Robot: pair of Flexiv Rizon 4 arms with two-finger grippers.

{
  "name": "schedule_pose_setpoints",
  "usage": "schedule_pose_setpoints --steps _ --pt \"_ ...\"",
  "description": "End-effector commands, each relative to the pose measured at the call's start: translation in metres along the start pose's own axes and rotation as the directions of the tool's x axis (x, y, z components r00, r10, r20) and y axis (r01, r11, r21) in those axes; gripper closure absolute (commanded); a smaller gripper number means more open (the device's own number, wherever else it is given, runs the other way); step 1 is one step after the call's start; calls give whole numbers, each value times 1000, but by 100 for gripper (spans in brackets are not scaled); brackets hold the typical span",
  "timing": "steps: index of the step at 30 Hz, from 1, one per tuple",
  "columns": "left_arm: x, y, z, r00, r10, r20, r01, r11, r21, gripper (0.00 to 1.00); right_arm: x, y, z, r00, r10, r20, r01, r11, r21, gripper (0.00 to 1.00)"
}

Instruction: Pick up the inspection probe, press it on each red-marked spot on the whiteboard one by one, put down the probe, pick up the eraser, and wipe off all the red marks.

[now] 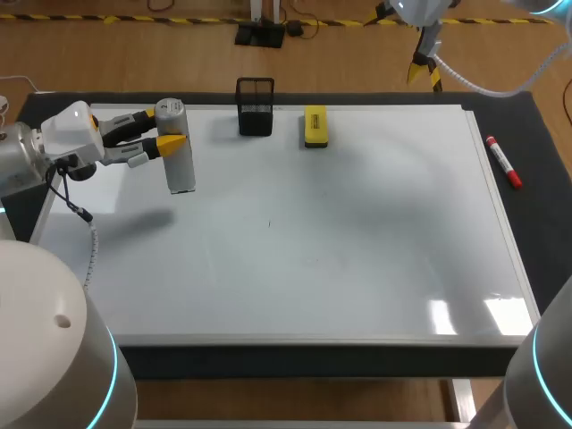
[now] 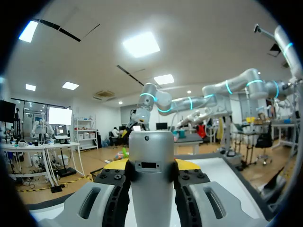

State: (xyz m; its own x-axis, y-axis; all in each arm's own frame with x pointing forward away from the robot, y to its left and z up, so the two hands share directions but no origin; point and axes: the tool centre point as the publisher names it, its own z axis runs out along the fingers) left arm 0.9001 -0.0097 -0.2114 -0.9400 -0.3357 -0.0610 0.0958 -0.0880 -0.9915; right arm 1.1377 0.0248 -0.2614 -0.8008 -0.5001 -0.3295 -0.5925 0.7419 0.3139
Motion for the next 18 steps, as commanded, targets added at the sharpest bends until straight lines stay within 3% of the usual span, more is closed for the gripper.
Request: schedule_pose_setpoints --steps 1,12,18 --pt "0 -1 0 1000 1 1 -1 1000 1 100 -1 -1 -1 1000 -1 -5 1 1000 2 0" --pt "0 0 3 1000 -3 -11 3 1000 0 100 -1 -1 -1 1000 -1 -5 1 1000 2 0" --pt "-24 -5 13 998 8 -56 -8 1000 5 100 -1 -1 -1 1000 -1 -5 1 1000 2 0"
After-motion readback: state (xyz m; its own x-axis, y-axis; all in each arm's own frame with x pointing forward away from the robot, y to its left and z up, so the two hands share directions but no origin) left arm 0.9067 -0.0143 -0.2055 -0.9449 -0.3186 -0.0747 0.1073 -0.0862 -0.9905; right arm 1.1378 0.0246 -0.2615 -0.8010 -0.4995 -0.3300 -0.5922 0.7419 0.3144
